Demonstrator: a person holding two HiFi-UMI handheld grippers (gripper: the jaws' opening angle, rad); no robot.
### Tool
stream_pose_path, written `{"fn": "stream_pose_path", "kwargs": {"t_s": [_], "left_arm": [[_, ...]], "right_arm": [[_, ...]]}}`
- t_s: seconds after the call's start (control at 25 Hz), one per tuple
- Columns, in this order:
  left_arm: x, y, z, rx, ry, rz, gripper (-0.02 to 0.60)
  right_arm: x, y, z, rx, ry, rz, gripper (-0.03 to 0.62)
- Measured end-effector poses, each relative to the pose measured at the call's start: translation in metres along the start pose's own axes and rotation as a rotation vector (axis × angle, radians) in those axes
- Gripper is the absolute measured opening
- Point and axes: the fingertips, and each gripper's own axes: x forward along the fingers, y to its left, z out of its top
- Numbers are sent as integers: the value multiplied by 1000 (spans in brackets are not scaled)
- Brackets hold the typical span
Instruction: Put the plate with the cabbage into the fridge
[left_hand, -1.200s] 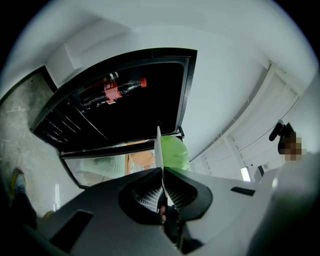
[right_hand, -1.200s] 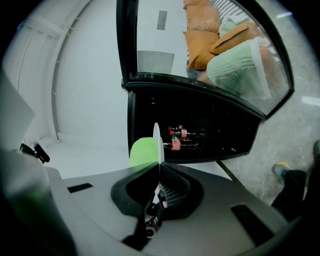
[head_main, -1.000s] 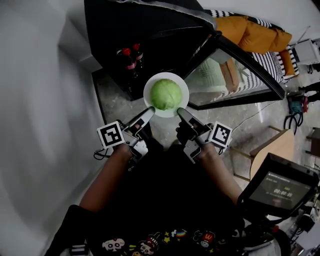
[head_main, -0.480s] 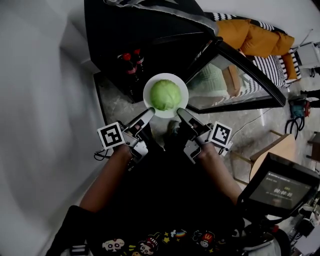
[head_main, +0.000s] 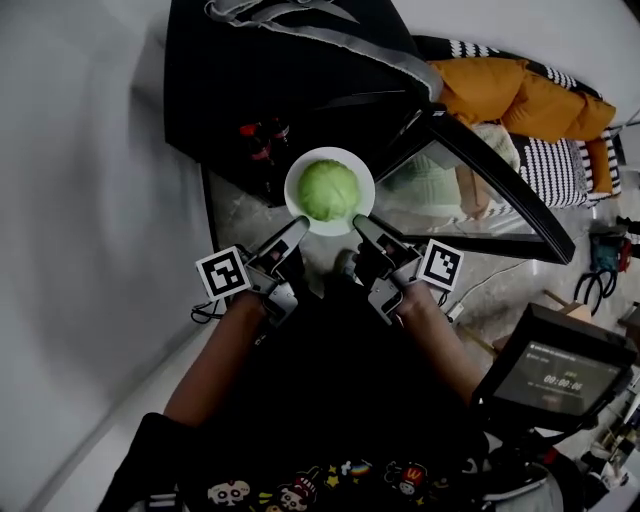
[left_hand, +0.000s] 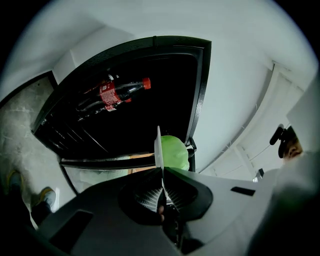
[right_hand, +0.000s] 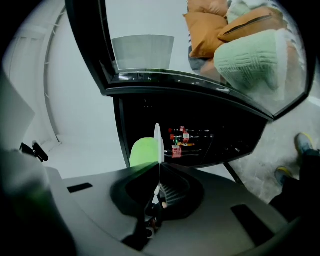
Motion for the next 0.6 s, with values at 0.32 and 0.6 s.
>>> {"fn": "stream_pose_path", "kwargs": {"t_s": [0.32, 0.6], "left_arm": [[-2, 8, -2, -13, -24, 38, 15], [-8, -2, -1, -22, -19, 72, 15]], "right_arm": [[3, -10, -3, 26, 39, -8, 12], [5, 1, -7, 40, 55, -24, 12]]}}
